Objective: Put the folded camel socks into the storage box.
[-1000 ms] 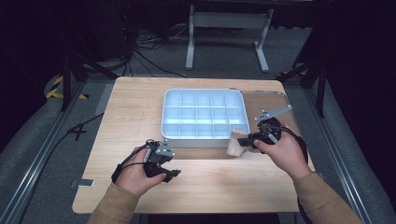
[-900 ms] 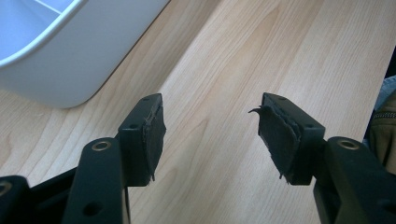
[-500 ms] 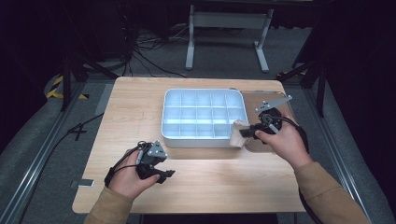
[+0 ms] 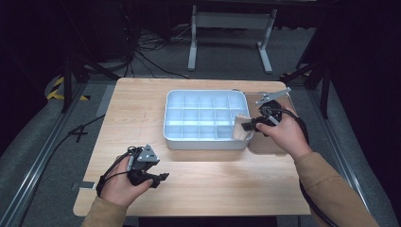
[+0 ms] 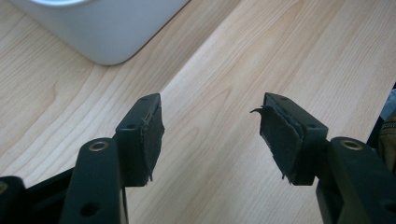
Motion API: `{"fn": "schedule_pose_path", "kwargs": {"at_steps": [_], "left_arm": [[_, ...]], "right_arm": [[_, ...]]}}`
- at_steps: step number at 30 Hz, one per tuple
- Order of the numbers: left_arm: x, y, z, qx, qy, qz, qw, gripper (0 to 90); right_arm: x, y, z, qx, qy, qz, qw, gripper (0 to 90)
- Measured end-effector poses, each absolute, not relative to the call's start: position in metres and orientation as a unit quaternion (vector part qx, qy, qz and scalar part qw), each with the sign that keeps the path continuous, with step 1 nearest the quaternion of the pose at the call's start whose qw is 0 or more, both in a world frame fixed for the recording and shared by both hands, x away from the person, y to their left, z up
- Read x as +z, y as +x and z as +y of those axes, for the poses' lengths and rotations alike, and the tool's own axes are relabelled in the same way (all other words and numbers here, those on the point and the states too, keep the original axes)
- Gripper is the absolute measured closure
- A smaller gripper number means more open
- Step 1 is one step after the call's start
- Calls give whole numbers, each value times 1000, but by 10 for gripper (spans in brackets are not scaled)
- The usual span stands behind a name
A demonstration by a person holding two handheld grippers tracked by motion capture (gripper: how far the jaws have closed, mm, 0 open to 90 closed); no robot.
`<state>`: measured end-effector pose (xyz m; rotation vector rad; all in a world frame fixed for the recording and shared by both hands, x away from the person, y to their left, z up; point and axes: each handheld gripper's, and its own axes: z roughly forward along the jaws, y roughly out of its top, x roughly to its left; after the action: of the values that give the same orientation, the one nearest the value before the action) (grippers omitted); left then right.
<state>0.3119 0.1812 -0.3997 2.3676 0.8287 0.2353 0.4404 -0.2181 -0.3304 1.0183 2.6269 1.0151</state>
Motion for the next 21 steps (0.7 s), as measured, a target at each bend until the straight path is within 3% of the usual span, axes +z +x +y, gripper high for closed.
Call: {"fn": "schedule_pose_path", "kwargs": {"at_steps": [21], "left_arm": [[-402,300,198,99,886,337,303,393]], "right_arm": [[-335,475,-214,283,344,890,96,761]]}}
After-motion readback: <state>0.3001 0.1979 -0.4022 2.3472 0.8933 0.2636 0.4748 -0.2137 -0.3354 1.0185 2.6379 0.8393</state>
